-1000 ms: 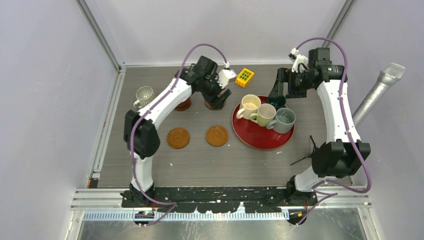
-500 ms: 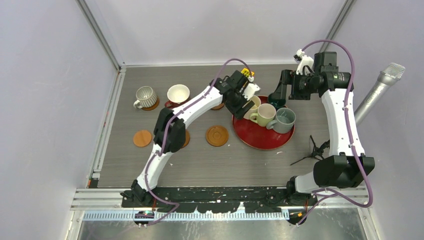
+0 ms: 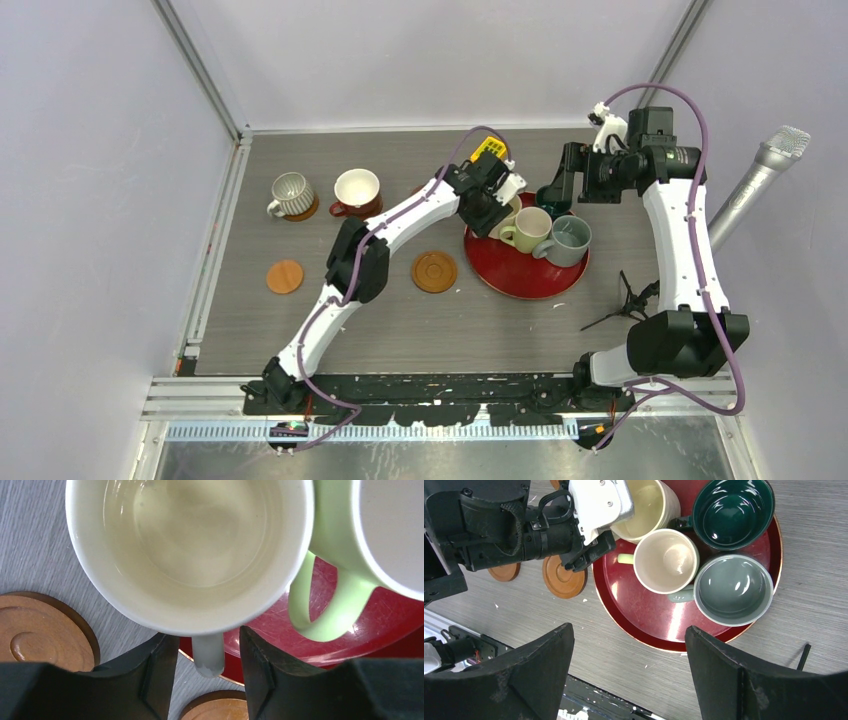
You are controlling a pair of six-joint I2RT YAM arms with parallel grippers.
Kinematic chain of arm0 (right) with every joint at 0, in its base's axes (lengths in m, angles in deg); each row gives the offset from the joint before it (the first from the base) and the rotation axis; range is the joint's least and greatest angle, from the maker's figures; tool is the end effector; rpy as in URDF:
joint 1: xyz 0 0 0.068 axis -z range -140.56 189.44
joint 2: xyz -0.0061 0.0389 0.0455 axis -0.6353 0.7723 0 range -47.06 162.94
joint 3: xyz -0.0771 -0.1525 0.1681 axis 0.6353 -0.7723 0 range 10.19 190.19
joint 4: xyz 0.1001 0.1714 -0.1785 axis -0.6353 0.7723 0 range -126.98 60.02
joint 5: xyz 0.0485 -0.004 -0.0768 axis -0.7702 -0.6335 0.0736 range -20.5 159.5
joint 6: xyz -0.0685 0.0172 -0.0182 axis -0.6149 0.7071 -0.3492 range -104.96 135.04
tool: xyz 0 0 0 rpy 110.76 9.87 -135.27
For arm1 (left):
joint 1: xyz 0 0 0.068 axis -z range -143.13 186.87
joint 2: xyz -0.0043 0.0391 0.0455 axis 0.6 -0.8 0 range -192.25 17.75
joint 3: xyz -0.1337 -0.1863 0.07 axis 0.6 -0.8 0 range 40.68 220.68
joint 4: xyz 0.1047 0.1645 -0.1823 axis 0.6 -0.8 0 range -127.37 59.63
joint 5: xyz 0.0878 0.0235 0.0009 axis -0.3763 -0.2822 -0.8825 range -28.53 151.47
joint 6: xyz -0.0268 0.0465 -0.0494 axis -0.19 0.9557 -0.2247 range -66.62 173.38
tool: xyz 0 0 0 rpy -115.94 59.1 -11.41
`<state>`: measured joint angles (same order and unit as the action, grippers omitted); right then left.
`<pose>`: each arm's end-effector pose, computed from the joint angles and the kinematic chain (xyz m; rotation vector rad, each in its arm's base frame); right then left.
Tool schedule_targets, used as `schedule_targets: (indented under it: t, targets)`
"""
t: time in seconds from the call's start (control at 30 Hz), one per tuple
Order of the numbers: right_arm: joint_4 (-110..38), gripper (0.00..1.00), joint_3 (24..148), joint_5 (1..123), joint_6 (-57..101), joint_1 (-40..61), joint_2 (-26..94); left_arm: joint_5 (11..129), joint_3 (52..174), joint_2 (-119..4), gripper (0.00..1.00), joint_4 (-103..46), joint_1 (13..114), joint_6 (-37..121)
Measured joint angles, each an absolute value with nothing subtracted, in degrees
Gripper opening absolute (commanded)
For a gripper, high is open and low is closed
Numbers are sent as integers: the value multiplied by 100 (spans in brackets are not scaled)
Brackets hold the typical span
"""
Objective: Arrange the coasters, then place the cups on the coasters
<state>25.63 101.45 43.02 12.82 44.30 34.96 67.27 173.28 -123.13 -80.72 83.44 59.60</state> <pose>0.3038 0.0013 0.3374 -0.1334 2.4339 0.5211 0.3564 -0.3854 0.1670 1.2055 2.3447 -0.3807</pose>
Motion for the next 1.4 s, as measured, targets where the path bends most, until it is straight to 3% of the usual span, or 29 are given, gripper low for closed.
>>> schedule_targets:
  t: [0.27, 0.6, 0.8, 1.1, 1.4]
  targets:
    - [2563, 86, 10145, 4307, 1287, 4456, 3494, 6570, 17450, -12442, 40, -7980, 8348, 5947]
    - [2563, 86, 10145, 4309, 1300, 4483, 3494, 6528, 17553, -12508, 1, -7938, 8353, 5986]
    - [2563, 86, 10145, 4309, 1300, 4483, 3494, 6504, 17426, -12449, 0, -7829, 8355, 6021]
    - [2563, 86, 10145, 4305, 1300, 4483, 3494, 6294, 15763, -11489, 0, -6671, 8385, 5952]
    - [2563, 86, 10147, 4296, 1298, 4483, 3494, 6303, 15411, -11004, 0, -5921, 8383, 5781]
